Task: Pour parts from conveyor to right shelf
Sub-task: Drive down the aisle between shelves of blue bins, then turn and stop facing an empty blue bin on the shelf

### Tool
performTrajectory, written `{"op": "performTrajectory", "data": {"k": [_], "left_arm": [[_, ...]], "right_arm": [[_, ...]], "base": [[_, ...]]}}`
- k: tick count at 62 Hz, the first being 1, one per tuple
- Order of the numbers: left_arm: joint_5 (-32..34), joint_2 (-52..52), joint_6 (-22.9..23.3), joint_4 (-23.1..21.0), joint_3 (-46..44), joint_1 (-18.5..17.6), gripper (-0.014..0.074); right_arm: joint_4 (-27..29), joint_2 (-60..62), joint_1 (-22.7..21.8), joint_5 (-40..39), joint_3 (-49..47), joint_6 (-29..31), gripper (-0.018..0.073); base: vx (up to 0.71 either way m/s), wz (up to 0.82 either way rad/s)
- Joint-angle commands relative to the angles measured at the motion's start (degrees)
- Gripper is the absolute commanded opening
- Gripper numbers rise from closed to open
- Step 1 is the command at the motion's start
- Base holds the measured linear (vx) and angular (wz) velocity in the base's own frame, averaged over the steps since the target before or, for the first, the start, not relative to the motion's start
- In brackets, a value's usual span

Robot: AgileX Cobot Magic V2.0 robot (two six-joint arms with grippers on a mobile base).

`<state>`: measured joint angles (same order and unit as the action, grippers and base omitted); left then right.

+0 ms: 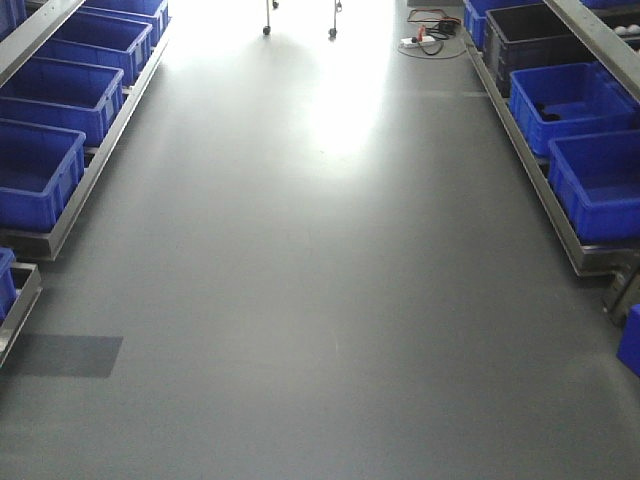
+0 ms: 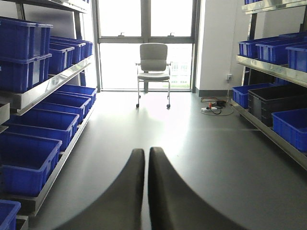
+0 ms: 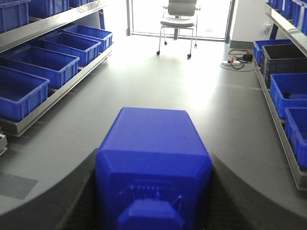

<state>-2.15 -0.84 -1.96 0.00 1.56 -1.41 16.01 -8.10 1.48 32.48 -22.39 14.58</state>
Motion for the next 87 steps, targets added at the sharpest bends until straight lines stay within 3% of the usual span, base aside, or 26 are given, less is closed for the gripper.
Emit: {"op": "performTrajectory", "data": {"k": [1, 37, 87], "left_arm": [[4.4, -0.6, 0.5, 0.0, 1.8, 0.0, -0.0006], [4.4, -0.6, 0.5, 0.0, 1.8, 0.0, -0.0006], [4.4, -0.6, 0.5, 0.0, 1.8, 0.0, -0.0006]], "right_arm": [[0.3, -1.2, 0.0, -4.3, -1.5, 0.3, -0.0005], [0.3, -1.2, 0.0, -4.3, -1.5, 0.3, -0.0005], [0.3, -1.2, 0.0, -4.3, -1.5, 0.3, -0.0005]], "base": [[0.54, 0.1], [0.46, 0.25], [0.27, 0.89]]}}
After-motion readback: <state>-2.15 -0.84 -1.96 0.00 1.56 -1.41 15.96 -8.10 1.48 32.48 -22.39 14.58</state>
